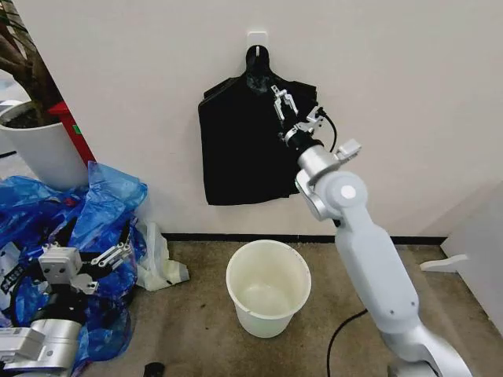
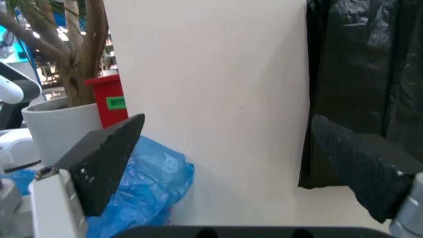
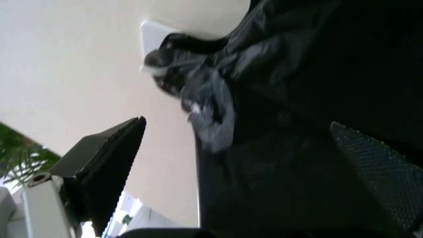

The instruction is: Place the garbage bag over the trash bin.

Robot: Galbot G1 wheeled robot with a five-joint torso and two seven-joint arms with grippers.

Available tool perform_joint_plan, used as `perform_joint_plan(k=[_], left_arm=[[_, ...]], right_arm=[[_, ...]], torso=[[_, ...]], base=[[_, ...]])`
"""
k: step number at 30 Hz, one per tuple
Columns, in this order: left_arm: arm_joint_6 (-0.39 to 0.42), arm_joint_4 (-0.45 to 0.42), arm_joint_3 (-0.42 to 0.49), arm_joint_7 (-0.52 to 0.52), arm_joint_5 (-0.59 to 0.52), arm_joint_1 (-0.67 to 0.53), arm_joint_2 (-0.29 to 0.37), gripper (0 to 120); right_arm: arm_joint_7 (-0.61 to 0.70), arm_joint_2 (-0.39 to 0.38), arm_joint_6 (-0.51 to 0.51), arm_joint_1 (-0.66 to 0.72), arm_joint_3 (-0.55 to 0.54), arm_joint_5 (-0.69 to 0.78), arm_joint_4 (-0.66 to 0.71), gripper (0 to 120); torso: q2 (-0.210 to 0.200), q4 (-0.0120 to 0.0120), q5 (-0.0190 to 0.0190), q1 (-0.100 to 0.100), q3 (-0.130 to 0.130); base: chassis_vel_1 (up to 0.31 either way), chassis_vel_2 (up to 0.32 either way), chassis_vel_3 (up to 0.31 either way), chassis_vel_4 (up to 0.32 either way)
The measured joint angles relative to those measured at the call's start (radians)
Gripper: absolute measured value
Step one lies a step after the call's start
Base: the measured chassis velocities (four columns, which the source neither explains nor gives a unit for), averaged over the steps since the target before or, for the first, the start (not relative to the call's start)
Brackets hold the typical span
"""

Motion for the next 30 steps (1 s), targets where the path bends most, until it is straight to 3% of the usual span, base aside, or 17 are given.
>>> perform_joint_plan(k=[14,18,30], left_arm=[[-0.01,-0.006,0.003,-0.009,-0.002,-0.003,-0.009,100],[-0.017,-0.005,0.007,-0.013,-0.002,-0.003,-0.013,100],[-0.018,0.001,0.01,-0.015,-0.007,-0.012,-0.015,100]], right_arm=[[-0.009,0.045,0.004,0.07,-0.001,-0.027,-0.093,100],[-0.01,0.044,0.006,0.071,-0.005,-0.026,-0.087,91],[-0.007,0.04,0.003,0.084,-0.014,-0.019,-0.074,45]], torso=[[0.0,0.0001,0.0001,0.0,0.0],[0.0,0.0,0.0001,0.0,0.0],[0.0,0.0,0.0002,0.0,0.0]], base=[[0.0,0.0,0.0,0.0],[0.0,0.0,0.0,0.0],[0.0,0.0,0.0,0.0]])
